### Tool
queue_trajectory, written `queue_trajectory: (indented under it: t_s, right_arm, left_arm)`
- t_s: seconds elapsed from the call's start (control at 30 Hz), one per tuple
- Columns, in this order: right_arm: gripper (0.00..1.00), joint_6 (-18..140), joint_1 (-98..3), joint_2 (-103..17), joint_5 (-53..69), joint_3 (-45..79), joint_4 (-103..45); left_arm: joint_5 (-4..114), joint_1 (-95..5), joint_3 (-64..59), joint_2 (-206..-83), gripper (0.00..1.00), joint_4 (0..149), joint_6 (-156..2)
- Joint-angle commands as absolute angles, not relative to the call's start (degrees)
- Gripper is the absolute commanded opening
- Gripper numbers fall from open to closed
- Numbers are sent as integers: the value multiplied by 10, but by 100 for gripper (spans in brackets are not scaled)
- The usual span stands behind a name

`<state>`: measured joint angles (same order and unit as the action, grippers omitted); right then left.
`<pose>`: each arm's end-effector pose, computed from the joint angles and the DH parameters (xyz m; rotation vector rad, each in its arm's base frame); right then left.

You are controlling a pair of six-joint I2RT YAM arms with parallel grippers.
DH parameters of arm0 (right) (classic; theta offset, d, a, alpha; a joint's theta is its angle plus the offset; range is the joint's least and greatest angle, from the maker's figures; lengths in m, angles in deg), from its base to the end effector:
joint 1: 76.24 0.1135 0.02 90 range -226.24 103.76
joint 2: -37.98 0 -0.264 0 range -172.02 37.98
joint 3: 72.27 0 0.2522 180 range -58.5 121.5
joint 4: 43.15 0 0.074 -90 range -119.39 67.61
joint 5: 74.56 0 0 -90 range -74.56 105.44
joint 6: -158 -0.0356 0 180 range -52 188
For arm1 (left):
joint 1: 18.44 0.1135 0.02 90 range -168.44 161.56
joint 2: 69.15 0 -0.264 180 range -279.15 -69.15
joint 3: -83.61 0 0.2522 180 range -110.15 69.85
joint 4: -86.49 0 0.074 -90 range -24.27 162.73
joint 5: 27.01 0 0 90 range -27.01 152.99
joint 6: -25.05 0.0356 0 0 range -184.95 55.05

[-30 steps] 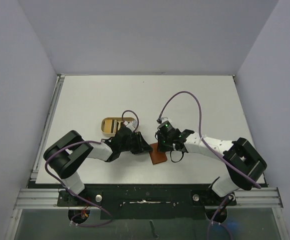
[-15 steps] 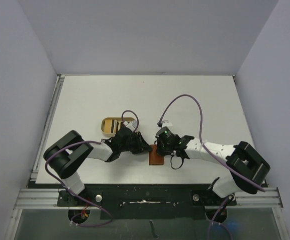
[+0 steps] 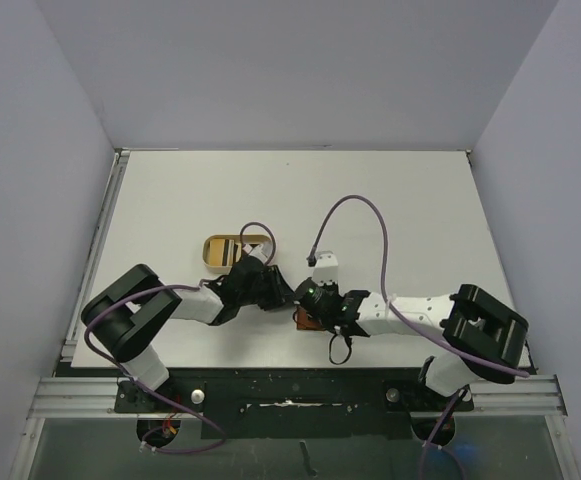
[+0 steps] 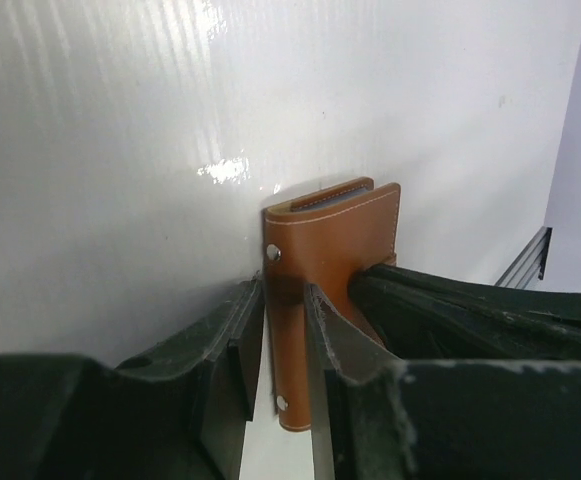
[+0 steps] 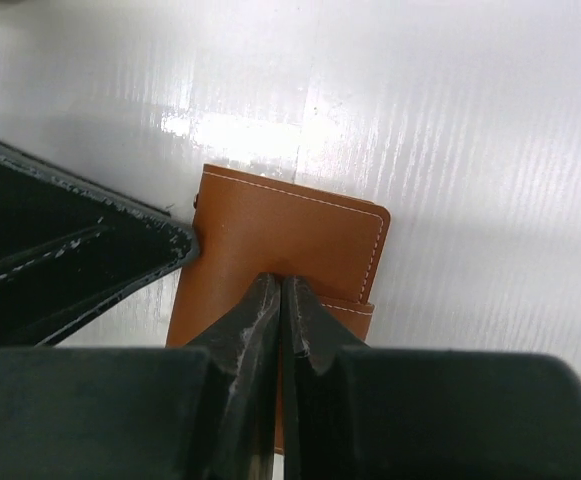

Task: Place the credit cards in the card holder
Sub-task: Close the card holder at the center of the board.

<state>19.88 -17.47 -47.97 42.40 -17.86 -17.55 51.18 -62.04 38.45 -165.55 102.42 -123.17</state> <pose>0.1557 0.2256 0.1561 -0.0543 2.4292 0.2281 0.2094 -0.2095 0.1163 -0.1816 2.4441 -1.1419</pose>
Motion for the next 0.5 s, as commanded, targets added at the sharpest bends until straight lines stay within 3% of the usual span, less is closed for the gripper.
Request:
queue_trajectory:
  t_s: [0.0,0.27,0.47]
  right_arm:
    - [0,110,-110,-569,489,-219,-110]
    - [0,-7,-33,-636,557,-228,-124]
    - [0,-36,-22,-607,547,-284,-197]
  left_arm:
    - [537,-627,397,-1603,22,989,-1221]
    - [572,-627,426,-1496,22,920,-1216]
    - [585,-628,438,-1438,22,872,-1228]
